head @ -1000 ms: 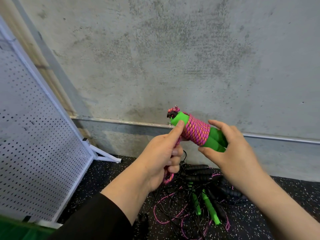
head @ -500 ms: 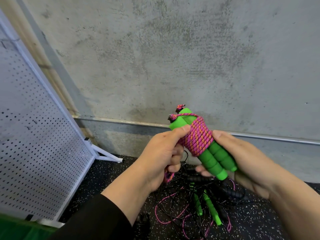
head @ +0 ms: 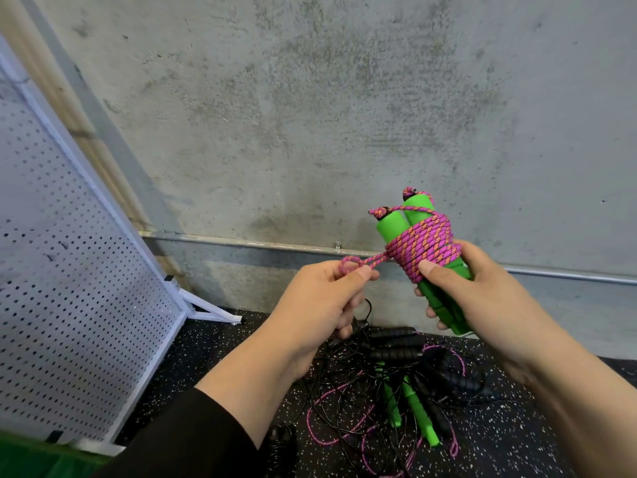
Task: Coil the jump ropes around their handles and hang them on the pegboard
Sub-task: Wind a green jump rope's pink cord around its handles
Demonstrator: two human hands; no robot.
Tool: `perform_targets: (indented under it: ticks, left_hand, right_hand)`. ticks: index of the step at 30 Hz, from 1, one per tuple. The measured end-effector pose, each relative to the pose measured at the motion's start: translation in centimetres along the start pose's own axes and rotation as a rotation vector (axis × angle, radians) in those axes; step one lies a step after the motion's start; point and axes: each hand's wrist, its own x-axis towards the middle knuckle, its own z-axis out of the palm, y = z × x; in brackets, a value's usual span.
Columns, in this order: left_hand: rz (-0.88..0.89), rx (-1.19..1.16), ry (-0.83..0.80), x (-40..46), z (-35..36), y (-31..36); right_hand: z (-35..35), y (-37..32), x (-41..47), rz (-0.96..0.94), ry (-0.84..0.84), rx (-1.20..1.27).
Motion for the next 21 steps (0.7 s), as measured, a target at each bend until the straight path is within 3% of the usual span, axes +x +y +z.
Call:
perform_targets:
  ticks: [5,16,21]
  left_hand:
    - [0.083,0.033,0.096,0.2,-0.1,0.3]
    - [0.205,-0.205,0.172,0.1,-0.2,0.8]
    - [0.299,-0.222,0.245,0.1,-0.1,1.1]
  right_hand:
    - [-0.2,0.4,0.2,-0.024,0.046,-0.03]
    - [-0.4,0.8,0.7,-0.01,0.11,-0.056]
    - [-0.3,1.3,0.9,-0.068,0.117,-0.193]
